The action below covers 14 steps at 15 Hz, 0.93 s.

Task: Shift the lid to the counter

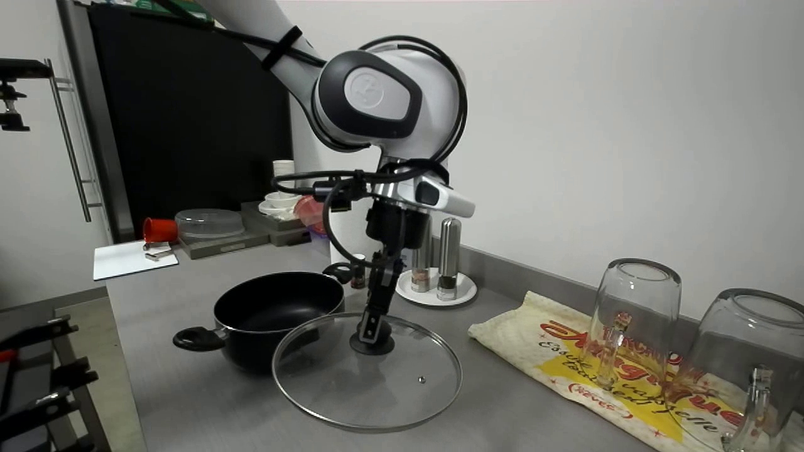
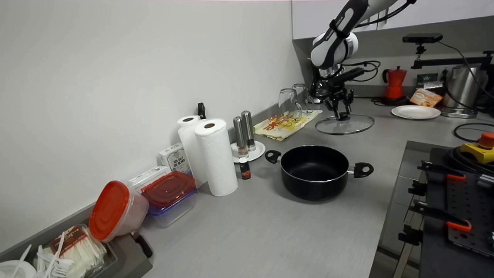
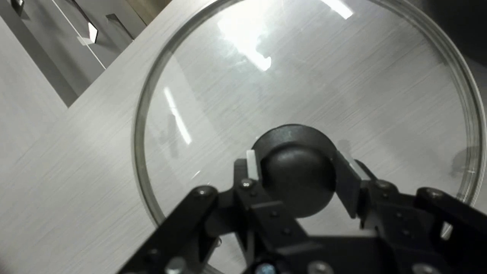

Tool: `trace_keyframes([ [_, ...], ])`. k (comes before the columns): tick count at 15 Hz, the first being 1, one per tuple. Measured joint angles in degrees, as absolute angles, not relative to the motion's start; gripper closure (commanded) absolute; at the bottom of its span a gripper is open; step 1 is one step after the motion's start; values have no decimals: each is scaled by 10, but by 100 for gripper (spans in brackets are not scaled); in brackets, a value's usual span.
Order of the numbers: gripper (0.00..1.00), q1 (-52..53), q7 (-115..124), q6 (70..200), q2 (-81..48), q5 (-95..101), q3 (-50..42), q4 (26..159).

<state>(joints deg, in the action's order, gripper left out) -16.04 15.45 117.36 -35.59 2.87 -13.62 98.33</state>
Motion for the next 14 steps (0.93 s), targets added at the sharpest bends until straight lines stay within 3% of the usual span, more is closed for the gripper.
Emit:
trace_keyframes([
  [14, 76, -118, 256, 1206, -442, 24, -147, 919],
])
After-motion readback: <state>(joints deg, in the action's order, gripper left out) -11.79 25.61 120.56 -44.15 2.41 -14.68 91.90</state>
